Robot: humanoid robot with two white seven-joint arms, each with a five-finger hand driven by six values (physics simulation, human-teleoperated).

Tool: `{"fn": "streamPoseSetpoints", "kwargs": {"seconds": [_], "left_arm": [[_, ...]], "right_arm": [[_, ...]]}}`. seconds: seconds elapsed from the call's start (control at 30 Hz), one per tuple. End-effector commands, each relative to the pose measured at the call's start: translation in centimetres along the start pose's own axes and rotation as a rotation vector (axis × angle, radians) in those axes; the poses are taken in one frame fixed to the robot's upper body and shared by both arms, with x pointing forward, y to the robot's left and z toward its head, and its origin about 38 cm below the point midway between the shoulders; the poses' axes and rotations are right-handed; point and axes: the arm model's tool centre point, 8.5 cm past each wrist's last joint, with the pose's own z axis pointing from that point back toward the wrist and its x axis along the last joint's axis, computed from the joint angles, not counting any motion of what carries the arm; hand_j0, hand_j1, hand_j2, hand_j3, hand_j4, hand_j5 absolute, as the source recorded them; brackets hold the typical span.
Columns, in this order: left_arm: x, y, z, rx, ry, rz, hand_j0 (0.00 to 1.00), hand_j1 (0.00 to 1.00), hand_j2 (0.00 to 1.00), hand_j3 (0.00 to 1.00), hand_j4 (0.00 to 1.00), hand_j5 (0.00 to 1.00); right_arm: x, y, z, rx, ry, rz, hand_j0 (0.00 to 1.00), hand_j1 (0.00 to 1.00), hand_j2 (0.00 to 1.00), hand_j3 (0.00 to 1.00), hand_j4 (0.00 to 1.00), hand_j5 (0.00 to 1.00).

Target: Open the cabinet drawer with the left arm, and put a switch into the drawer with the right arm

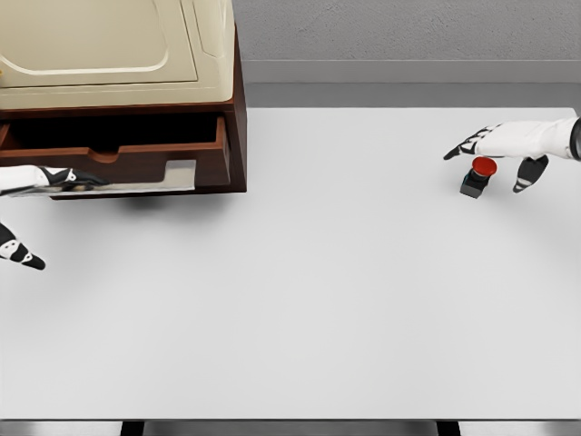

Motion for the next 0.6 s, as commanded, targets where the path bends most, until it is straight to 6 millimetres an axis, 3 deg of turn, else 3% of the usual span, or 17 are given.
{"fn": "streamPoseSetpoints", "kwargs": {"seconds": [0.0, 0.57], "left_arm": [[0.1, 0.1, 0.5, 0.004, -0.011, -0.010, 1.00, 1.00, 1.00, 1.00, 1.00, 1.00], [0.3, -0.5, 1.9, -0.015, -0.048, -0.042, 1.00, 1.00, 1.00, 1.00, 1.00, 1.00]], "right_arm": [[-0.1, 0.0, 0.0, -0.001, 0.002, -0.005, 1.00, 1.00, 1.00, 1.00, 1.00, 1.00], [0.4, -0.3, -0.5, -0.001, -0.010, 0.004, 1.00, 1.00, 1.00, 1.00, 1.00, 1.00]]}}
